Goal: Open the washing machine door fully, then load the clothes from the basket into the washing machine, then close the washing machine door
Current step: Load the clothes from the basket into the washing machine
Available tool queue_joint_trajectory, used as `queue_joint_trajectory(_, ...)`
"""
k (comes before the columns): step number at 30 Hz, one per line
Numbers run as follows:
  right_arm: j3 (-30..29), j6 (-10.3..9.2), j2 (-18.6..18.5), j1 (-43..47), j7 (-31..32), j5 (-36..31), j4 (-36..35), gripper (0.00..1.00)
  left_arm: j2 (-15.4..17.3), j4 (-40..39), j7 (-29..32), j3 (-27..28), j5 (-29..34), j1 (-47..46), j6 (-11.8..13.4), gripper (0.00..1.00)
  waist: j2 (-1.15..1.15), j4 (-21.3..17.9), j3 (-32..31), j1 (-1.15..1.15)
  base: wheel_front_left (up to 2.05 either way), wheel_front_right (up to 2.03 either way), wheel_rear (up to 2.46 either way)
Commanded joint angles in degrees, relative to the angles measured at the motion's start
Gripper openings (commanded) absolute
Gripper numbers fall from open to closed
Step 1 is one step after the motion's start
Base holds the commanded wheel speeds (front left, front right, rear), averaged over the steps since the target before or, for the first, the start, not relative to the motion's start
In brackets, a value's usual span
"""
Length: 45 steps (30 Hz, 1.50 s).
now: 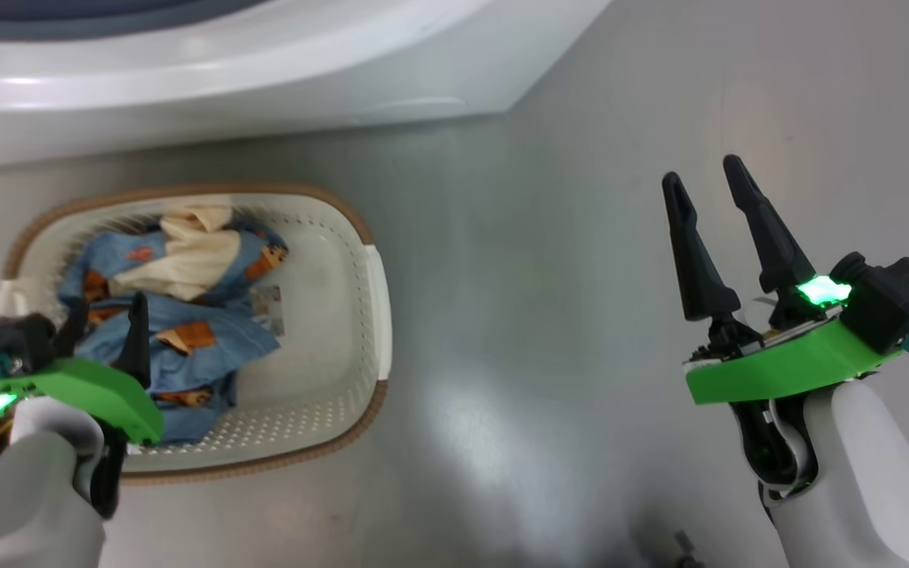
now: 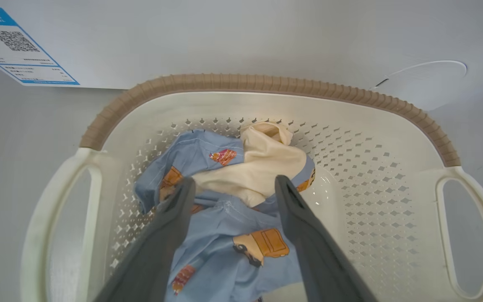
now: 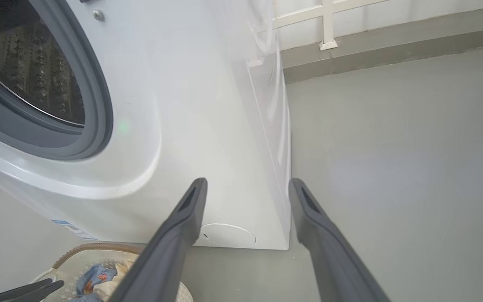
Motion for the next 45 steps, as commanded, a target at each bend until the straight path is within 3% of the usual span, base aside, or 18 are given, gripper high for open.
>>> queue_joint_trajectory(1,1.3,0.16,0.4,0.3,-0.7,-0.5,-1.6,1.00,2.5,0.1,-0.7,0.8,-0.4,-0.5,-0.2,1.00,0.00,-1.8,3.2,0.00,0.00,0.00,0.00)
queue_joint_trajectory(12,2.0,0.16,2.0,-2.8,-0.7,-0.6,-2.2,1.00,4.5,7.5,-0.1,-3.5,-4.5,-7.9,-0.2,1.00,0.00,-3.6,9.9,0.00,0.00,0.00,0.00)
queue_joint_trajectory(21,2.3,0.16,2.4,-3.8,-0.7,-0.7,-2.4,1.00,4.6,12.6,4.4,-6.8,-6.1,-10.5,-0.2,1.00,0.00,-4.1,12.4,0.00,0.00,0.00,0.00)
queue_joint_trajectory(43,2.5,0.16,2.8,-4.3,-0.7,-0.7,-2.2,1.00,4.9,13.9,16.0,-14.1,-11.2,-11.6,-0.2,1.00,0.00,-5.1,14.0,0.00,0.00,0.00,0.00)
queue_joint_trajectory(45,2.5,0.16,2.8,-4.2,-0.7,-0.7,-2.3,1.00,5.1,13.9,16.4,-14.5,-11.6,-11.7,-0.2,0.93,0.00,-5.1,14.0,0.00,0.00,0.00,0.00)
